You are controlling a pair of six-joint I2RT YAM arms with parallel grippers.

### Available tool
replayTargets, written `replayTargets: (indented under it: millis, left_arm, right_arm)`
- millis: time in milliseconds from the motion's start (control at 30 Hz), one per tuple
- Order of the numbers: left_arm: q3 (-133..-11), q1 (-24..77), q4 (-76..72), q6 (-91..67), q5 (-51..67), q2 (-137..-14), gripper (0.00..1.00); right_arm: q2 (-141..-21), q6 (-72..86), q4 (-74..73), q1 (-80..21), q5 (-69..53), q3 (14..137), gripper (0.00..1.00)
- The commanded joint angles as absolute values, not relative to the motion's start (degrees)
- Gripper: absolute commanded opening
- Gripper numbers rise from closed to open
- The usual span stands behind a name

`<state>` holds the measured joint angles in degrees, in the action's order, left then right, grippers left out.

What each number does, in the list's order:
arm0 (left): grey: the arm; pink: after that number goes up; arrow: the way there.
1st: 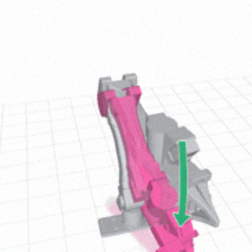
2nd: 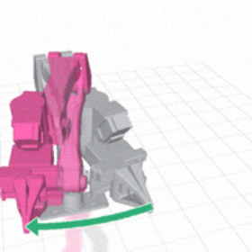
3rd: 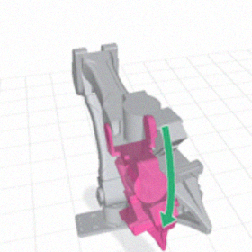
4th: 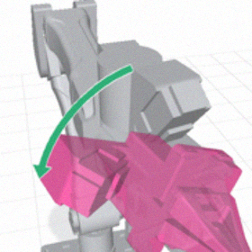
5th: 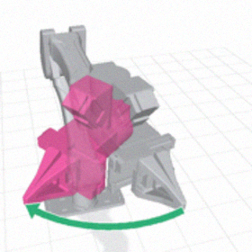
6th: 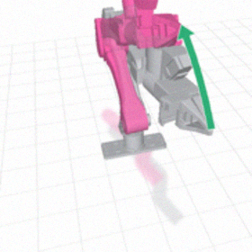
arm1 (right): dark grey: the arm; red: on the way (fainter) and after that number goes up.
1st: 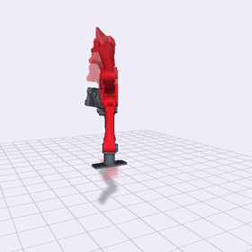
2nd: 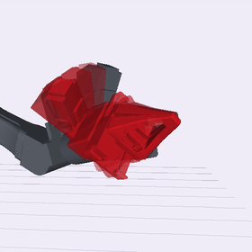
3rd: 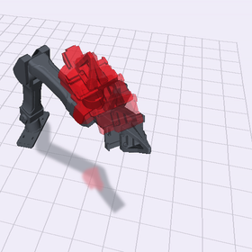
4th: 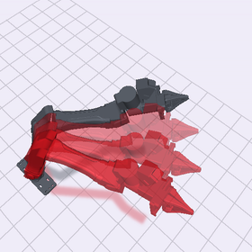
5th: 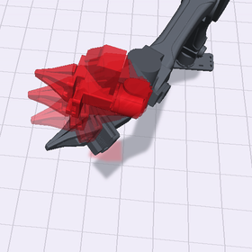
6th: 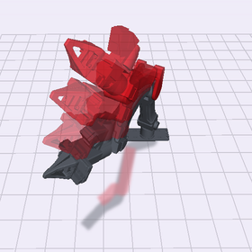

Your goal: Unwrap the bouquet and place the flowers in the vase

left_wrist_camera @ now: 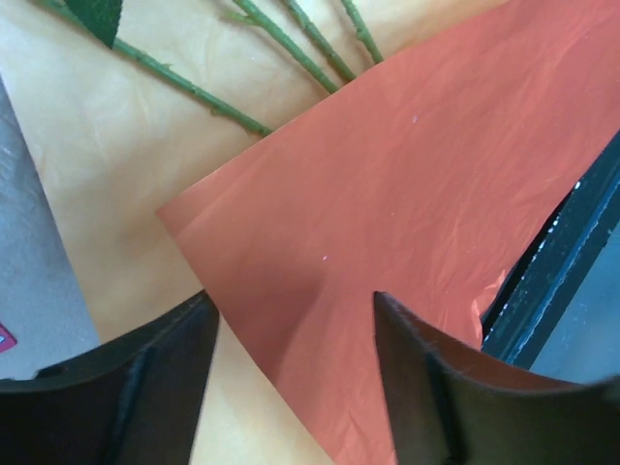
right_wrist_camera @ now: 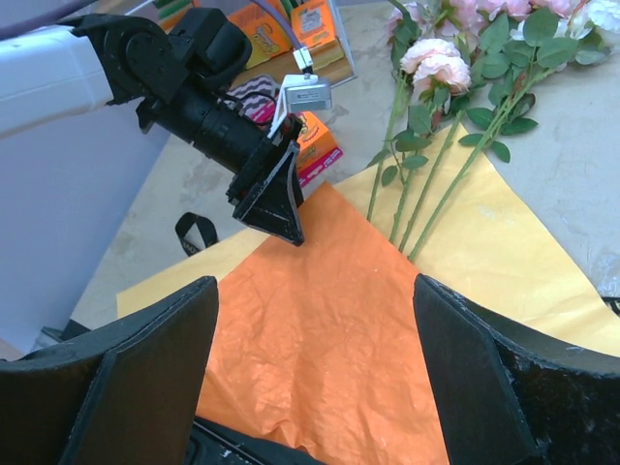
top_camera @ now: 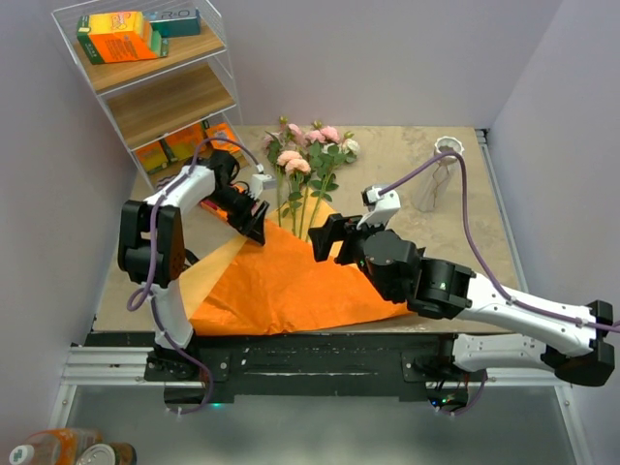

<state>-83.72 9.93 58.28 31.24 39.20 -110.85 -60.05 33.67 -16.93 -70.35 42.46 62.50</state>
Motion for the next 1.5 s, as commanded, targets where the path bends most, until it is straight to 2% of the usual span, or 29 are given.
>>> replayTargets:
  millis: [0,33,200,233,367,400,667,833,1033,1267,1467]
  left_arm:
    - [-85.07,10.55,59.32,33.66,44.56,-110.74,0.60]
    - [-85.60,10.63,61.15,34.62,45.60,-110.83,0.49]
    - [-87.28,11.86,64.60,36.91,46.85,-109.87,0.24]
    - [-86.93,12.21,64.60,36.91,46.24,-109.60,0.20]
    - [-84.91,14.41,62.76,35.69,43.86,-108.37,0.17]
    - [-84.99,14.76,62.58,35.34,43.42,-108.02,0.12]
    - [-92.63,21.79,67.76,35.16,39.73,-98.02,0.07]
    - [-91.76,28.63,71.98,36.73,41.47,-90.45,0.06]
    - [-86.40,36.71,75.41,40.87,45.26,-79.82,0.06]
    - [-74.55,47.72,75.41,55.71,48.25,-57.87,0.00]
    - [-72.69,53.70,75.59,56.95,49.48,-55.37,0.02]
  right_arm:
    - [-57.31,35.24,-17.93,-69.96,43.33,63.10,0.84]
    - [-57.22,35.24,-18.28,-70.05,43.68,63.37,0.84]
    - [-55.72,34.28,-19.60,-69.87,44.38,64.77,0.84]
    - [-55.64,34.19,-19.86,-69.96,44.47,64.95,0.84]
    - [-55.02,34.01,-20.65,-69.79,44.30,65.39,0.84]
    - [-54.93,34.01,-20.74,-69.79,44.21,65.39,0.84]
    - [-53.96,31.65,-23.63,-69.52,48.68,66.44,0.84]
    - [-53.61,31.64,-25.57,-66.01,49.75,66.71,0.83]
    - [-58.00,32.52,-29.09,-57.75,44.66,69.78,0.81]
    - [-66.35,32.43,-30.85,-51.69,38.41,73.47,0.81]
    - [-70.83,32.25,-29.27,-48.87,34.11,73.82,0.81]
